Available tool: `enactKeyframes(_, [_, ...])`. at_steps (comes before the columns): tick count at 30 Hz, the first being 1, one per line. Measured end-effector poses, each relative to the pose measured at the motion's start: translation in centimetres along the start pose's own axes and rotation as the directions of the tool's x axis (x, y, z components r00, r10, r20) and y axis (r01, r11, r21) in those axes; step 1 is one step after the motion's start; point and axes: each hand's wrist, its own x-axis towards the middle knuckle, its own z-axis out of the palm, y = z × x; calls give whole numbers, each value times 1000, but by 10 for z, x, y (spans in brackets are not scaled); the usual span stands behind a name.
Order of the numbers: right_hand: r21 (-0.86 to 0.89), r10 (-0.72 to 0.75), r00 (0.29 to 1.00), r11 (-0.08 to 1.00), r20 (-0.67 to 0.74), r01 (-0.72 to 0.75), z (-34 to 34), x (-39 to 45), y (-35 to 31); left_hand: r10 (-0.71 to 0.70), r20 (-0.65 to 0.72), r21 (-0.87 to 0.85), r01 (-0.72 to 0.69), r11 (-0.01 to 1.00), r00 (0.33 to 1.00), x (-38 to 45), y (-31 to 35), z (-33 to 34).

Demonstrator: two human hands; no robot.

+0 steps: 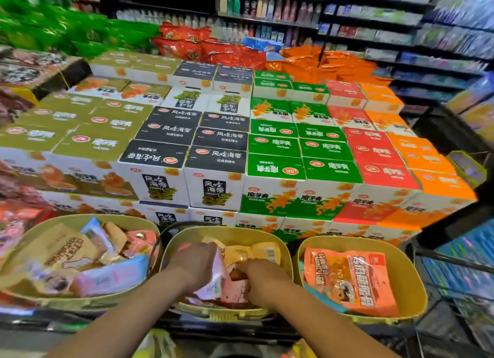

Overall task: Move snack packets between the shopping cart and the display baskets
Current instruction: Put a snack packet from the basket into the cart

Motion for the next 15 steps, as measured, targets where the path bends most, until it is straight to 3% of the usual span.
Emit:
enactKeyframes(6, [-61,-16,1000,998,-21,15,4,3,1,88,5,-52,-87,995,996,4,-6,2])
enactKeyframes(13, [-6,29,999,1000,32,-29,-4,-12,6,345,-76,-3,-347,938,935,-7,-8,-3])
enactKeyframes(15, [-13,26,999,1000,36,-26,-5,-19,10,321,-111,-91,-332,939,940,-8,-11,-5])
